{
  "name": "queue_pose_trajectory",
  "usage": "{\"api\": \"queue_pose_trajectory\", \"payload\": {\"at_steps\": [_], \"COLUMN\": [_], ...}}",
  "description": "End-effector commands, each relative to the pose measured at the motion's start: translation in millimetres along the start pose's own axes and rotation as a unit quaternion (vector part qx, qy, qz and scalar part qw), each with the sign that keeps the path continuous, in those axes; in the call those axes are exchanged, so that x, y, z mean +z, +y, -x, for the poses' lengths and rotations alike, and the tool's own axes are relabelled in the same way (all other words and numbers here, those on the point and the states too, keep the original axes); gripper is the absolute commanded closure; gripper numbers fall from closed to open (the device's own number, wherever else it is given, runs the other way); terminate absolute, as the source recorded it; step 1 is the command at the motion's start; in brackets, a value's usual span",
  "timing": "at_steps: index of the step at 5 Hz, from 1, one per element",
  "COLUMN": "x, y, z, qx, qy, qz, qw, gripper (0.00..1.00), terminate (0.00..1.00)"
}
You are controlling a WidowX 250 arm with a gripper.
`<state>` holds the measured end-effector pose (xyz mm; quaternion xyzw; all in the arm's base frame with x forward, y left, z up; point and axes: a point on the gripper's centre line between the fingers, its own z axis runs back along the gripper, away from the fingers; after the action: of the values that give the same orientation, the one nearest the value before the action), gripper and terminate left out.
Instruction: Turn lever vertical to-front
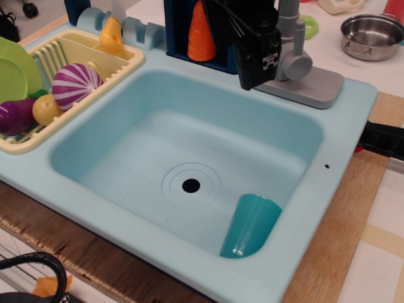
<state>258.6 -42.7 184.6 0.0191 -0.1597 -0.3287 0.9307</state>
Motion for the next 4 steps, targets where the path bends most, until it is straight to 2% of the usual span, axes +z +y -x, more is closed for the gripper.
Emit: {"api": "queue_pose_trajectory", "payload": {"at_steps": [1,4], "x": [0.0,-3.5], "y": [0.0,3.9], "z": [0.0,-34.7], "qx": [0.000,-0.035], "qy": [0.000,-0.094], "qz": [0.000,-0.074], "qw": [1.0000,0.9922], "gripper": [0.00,0.00], "terminate": [0.00,0.00]}}
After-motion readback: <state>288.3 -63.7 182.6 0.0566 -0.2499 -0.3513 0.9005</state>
